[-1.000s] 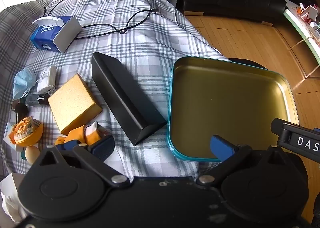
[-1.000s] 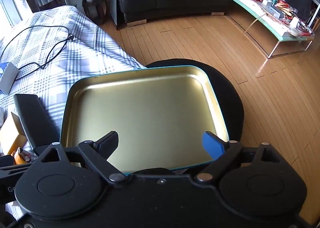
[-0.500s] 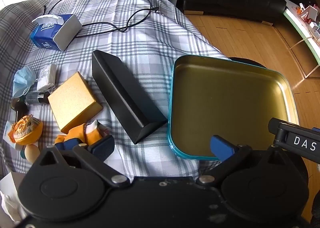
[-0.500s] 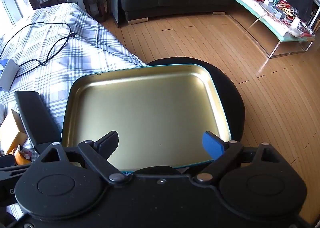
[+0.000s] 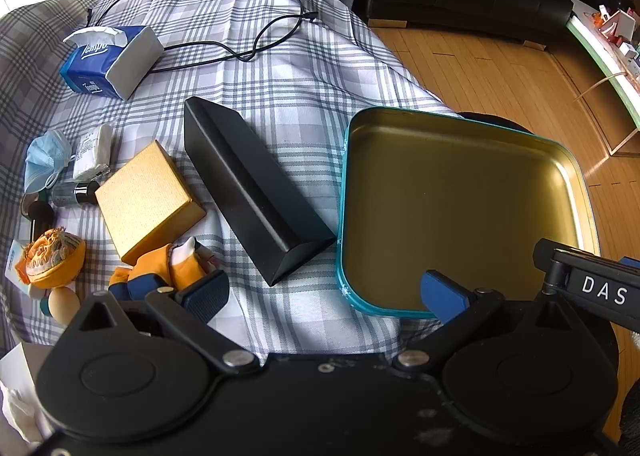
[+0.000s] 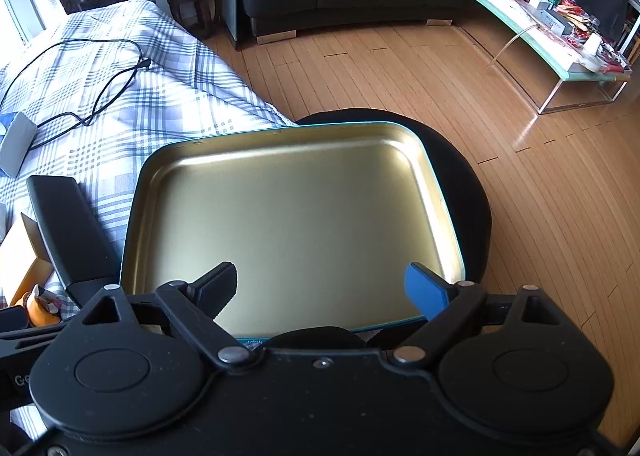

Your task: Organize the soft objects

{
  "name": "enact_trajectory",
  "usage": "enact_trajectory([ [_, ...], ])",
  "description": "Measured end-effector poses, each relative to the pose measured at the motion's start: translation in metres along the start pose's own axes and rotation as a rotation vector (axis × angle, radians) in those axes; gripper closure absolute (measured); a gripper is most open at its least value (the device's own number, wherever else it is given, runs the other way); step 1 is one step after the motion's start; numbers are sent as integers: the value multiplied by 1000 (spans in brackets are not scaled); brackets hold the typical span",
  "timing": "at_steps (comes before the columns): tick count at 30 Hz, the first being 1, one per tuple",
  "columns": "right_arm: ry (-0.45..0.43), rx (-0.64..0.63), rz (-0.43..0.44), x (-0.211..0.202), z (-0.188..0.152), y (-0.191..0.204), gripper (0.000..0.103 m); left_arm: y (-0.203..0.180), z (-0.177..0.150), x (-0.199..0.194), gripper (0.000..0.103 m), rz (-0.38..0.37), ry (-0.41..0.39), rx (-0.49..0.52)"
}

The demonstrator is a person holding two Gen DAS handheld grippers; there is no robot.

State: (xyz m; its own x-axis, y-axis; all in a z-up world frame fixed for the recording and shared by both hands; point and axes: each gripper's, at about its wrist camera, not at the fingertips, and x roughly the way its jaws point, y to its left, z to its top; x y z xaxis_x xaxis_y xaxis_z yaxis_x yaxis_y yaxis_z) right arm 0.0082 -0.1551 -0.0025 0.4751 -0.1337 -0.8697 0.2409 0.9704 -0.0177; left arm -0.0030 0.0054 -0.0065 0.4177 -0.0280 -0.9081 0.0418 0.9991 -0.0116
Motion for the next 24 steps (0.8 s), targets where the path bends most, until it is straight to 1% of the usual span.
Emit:
enact_trajectory([
  [24, 12, -3, -3, 3, 0, 2, 15, 0, 2, 2, 0, 0, 12, -7],
])
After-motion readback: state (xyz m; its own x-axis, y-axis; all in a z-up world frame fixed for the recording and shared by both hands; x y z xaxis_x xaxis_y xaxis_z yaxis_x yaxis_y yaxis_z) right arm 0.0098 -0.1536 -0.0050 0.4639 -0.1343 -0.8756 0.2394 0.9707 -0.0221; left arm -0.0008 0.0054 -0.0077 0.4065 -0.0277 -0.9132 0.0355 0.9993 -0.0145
